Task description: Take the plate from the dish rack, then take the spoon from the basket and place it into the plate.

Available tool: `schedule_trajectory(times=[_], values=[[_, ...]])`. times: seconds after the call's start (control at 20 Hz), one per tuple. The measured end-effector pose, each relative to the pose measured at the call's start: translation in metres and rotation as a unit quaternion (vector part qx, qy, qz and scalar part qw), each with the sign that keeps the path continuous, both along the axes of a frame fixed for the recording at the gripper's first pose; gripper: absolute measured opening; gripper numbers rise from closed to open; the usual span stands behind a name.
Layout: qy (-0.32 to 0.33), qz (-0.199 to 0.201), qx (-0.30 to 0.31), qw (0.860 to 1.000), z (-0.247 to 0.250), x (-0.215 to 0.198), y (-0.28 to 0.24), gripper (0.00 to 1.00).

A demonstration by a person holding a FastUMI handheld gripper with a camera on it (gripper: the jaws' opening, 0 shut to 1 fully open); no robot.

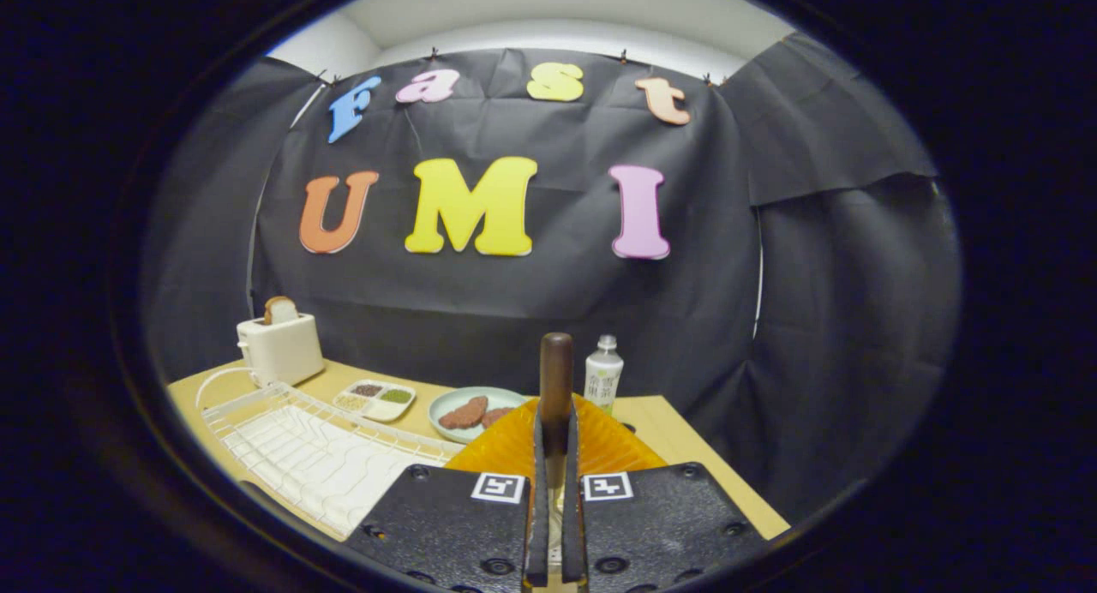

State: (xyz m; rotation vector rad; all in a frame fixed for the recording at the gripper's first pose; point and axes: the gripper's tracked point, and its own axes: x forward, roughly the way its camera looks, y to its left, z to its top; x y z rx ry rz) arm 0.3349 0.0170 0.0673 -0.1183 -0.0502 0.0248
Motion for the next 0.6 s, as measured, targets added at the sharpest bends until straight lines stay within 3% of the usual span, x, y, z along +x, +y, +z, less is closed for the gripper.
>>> schedule_trajectory(times=[0.3,0.6], values=[[-0.046,0.014,0.005,0.999,0.057,-0.089,0.024,0.11],[-0.075,0.03,-0.003,0.997,0.076,-0.179,0.065,0.11]])
